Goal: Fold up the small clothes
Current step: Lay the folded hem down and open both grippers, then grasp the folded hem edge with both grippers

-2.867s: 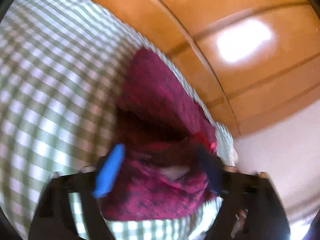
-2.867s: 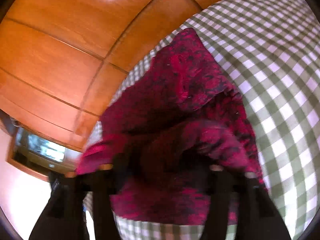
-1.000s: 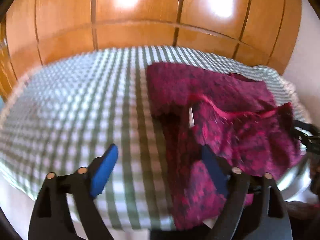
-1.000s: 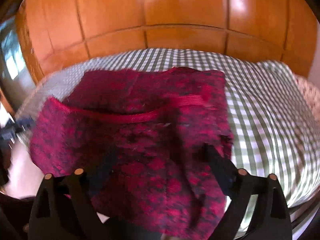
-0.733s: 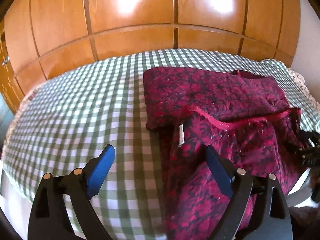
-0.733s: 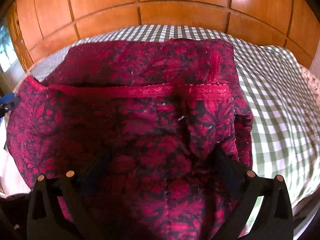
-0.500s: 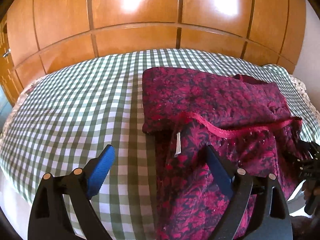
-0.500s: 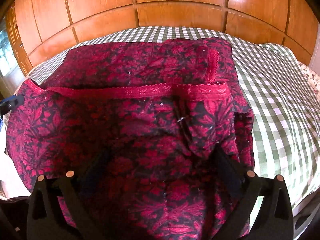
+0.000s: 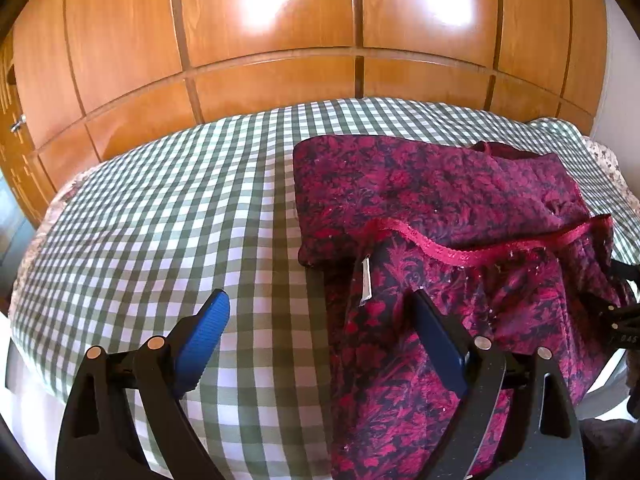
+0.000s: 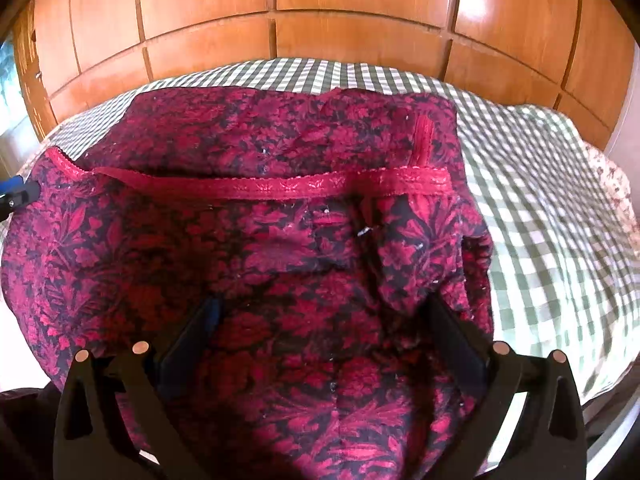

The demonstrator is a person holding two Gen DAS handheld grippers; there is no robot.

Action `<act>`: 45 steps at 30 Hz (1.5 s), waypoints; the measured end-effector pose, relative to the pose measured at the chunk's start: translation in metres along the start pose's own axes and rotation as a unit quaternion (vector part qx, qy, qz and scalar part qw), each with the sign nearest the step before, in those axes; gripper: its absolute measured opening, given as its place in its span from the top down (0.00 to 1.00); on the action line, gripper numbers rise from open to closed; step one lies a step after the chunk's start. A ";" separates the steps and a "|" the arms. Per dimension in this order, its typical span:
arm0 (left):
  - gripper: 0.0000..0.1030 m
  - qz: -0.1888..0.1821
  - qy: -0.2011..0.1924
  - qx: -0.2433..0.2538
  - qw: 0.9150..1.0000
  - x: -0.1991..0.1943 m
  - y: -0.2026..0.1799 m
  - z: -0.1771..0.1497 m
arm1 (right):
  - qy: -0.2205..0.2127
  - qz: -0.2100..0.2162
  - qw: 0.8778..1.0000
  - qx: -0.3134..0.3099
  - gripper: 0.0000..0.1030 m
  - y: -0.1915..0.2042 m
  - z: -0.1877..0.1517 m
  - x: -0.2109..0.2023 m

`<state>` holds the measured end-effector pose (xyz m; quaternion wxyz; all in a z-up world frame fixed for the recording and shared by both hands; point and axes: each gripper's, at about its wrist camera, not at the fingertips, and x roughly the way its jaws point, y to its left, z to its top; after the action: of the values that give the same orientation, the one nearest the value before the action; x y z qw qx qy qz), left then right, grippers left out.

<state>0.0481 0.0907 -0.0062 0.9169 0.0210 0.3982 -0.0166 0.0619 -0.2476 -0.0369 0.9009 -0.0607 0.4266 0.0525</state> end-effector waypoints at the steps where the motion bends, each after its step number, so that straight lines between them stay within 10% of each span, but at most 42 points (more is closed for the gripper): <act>1: 0.13 -0.001 0.002 -0.001 1.000 0.001 0.001 0.000 | -0.004 -0.006 1.000 -0.005 0.02 0.001 0.000 -0.003; 5: 0.13 -0.001 0.011 -0.005 1.000 0.004 0.002 -0.002 | -0.019 -0.021 0.999 -0.019 0.06 0.002 -0.002 -0.014; 14: 0.30 -0.034 0.012 -0.018 0.999 -0.001 0.011 -0.005 | -0.056 -0.044 0.997 0.028 0.55 -0.027 0.008 -0.043; 22: 0.38 -0.136 -0.003 -0.040 0.990 -0.014 0.025 0.001 | -0.073 -0.043 0.995 0.059 0.56 -0.050 0.019 -0.053; 30: 0.38 -0.158 0.015 -0.016 0.987 0.003 0.005 0.007 | -0.048 -0.026 0.997 0.048 0.55 -0.046 0.025 -0.023; 34: 0.73 -0.164 0.013 -0.010 0.986 0.004 0.001 0.008 | -0.046 -0.032 0.998 0.024 0.58 -0.038 0.022 -0.022; 36: 0.84 -0.147 0.008 0.005 0.989 0.005 -0.001 0.005 | -0.028 -0.041 0.999 0.017 0.79 -0.039 0.018 -0.014; 40: 0.81 -0.140 0.009 0.005 0.990 0.007 0.002 0.004 | -0.029 -0.029 0.998 0.037 0.82 -0.046 0.014 -0.012; 43: 0.33 -0.129 0.008 -0.023 0.991 0.011 0.012 0.004 | -0.033 -0.029 0.998 0.046 0.69 -0.050 0.015 -0.011; 45: 0.29 -0.129 -0.010 -0.033 0.991 0.006 0.015 0.004 | -0.034 -0.024 0.998 0.052 0.64 -0.053 0.017 -0.010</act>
<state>0.0559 0.1055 -0.0079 0.9112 -0.0609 0.3886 -0.1221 0.0761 -0.2974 -0.0156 0.9179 -0.0222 0.3961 0.0111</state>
